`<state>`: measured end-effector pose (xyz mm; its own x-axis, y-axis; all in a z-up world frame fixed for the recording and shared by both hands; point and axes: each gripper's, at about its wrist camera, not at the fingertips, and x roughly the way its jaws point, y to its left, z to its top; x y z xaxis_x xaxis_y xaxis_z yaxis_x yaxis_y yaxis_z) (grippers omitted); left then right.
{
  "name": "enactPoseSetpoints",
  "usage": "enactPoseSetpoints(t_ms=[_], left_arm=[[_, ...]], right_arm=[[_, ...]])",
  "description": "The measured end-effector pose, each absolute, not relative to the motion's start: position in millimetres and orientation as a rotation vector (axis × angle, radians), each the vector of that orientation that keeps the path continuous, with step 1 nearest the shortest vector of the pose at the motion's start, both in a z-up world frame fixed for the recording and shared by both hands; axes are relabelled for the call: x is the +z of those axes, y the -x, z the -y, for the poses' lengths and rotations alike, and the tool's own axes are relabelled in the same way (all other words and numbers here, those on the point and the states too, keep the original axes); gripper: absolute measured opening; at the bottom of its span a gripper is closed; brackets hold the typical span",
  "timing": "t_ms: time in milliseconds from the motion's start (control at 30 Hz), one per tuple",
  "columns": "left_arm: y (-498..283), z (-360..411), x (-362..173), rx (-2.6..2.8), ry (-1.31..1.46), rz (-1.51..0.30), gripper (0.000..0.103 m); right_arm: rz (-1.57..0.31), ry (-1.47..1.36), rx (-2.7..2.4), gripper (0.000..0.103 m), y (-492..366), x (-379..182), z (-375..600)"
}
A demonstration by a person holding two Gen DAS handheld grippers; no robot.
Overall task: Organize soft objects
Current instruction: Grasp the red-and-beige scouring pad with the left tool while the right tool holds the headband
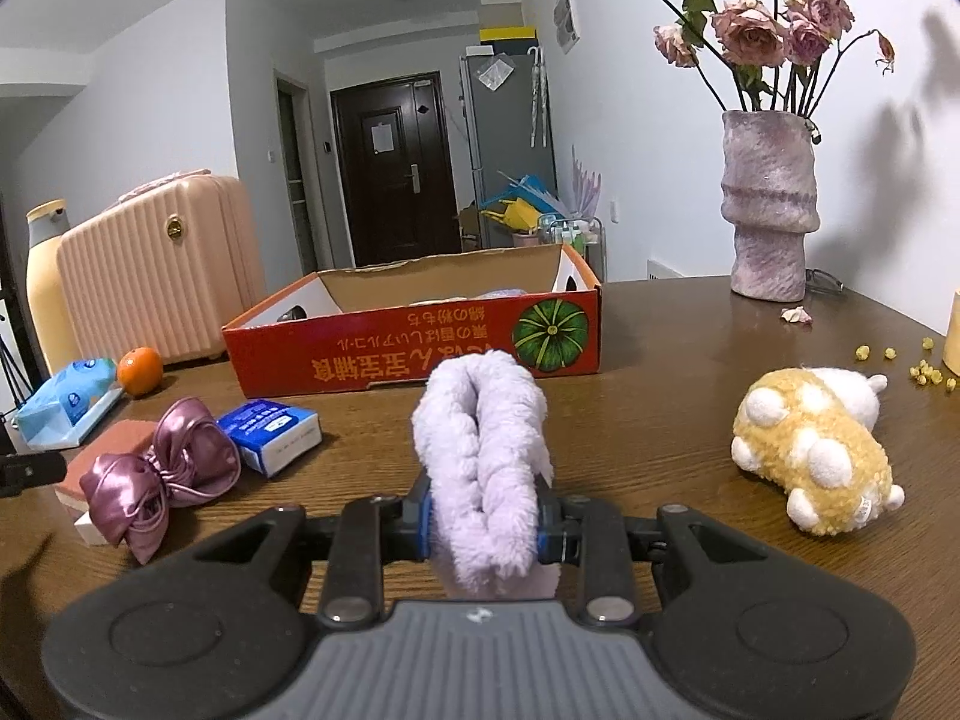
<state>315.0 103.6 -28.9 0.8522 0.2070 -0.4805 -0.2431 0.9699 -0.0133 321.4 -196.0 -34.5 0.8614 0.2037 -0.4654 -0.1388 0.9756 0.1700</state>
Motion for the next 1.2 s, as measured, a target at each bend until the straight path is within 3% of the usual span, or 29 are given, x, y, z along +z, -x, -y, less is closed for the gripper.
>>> enactPoseSetpoints(t_ms=[567,1200], left_arm=[[-389.1,-127.5,-54.3,0.196,0.088,-0.649,0.103],[-407.6,-135.5,-65.5,0.212,0.098,-0.724,0.103]], right_arm=[[-0.508,-0.129,0.173,0.028,-322.4,-35.7,196.2],[-0.515,-0.126,0.140,0.028,-324.9,-38.3,198.2]])
